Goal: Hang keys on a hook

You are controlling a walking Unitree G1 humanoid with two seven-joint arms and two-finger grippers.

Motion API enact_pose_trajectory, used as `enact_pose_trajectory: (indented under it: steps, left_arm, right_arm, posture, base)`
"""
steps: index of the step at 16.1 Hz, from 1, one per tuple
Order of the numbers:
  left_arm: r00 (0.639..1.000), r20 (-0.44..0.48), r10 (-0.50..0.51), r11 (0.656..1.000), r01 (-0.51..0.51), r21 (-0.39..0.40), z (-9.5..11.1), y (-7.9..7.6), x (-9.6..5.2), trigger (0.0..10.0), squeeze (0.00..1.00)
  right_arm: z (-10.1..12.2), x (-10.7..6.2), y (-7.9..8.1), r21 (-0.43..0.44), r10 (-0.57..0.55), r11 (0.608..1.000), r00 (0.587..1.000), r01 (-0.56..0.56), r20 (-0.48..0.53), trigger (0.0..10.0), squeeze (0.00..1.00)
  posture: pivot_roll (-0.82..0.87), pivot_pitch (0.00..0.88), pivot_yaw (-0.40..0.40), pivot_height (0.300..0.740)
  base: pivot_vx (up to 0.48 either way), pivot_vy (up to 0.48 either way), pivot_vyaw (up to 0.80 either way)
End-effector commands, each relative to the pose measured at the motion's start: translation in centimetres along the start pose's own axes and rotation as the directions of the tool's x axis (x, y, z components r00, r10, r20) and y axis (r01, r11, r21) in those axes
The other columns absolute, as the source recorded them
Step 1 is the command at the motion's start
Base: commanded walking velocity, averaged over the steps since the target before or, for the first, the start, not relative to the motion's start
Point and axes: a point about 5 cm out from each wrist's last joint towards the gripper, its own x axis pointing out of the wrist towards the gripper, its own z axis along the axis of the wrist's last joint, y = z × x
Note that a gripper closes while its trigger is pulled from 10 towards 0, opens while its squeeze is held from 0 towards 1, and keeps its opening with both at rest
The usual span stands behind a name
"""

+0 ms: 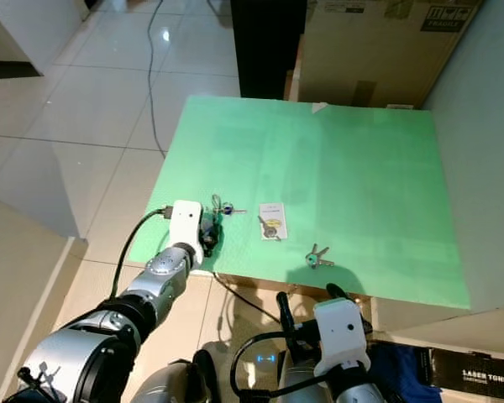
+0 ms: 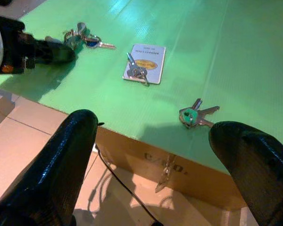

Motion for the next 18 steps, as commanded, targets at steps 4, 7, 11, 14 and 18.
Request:
enact_pose_trajectory:
  steps: [4, 7, 11, 14, 18]
  left_arm:
    - [0.999, -0.041, -0.015, 0.998, 0.012, -0.064, -0.9, 0.5, -0.2, 0.0, 0.0]
    - [0.999, -0.027, -0.025, 0.996, 0.022, -0.082, -0.5, 0.6, -0.1, 0.0, 0.0]
    - [0.999, -0.012, -0.046, 0.991, 0.044, -0.124, -0.4, 0.5, -0.1, 0.0, 0.0]
    - [0.997, 0.053, -0.048, 0.983, 0.056, -0.174, 1.3, 1.3, 0.1, 0.0, 0.0]
    - [0.943, 0.333, 0.021, 0.969, 0.063, -0.237, 8.5, 6.2, -0.2, 0.0, 0.0]
  right_arm:
    - [-0.3, 0.5, -0.3, -0.01, -0.015, 1.0, 1.0, 0.015, -0.001, 10.0, 0.0]
    - [-0.1, 1.4, -0.5, -0.011, -0.019, 1.0, 1.0, 0.019, 0.017, 10.0, 0.0]
    - [-0.4, 0.7, -0.4, -0.016, -0.019, 1.0, 1.0, 0.019, 0.0, 10.0, 0.0]
    - [-0.2, 2.1, -1.4, 0.016, -0.048, 0.999, 0.999, 0.047, 0.024, 10.0, 0.0]
    - [2.9, 7.4, -3.8, 0.131, -0.094, 0.989, 0.983, 0.074, 0.156, 10.0, 0.0]
  posture:
    - [-0.33, 0.186, 0.153, 0.736]
    - [-0.32, 0.175, 0.156, 0.736]
    - [-0.34, 0.184, 0.156, 0.736]
    - [-0.31, 0.114, 0.158, 0.736]
    - [-0.21, 0.0, 0.133, 0.736]
  base:
    - [0.0, 0.0, 0.0]
    - [0.0, 0.0, 0.0]
    - [0.0, 0.0, 0.0]
    - [0.0, 0.0, 0.0]
    - [0.0, 0.0, 0.0]
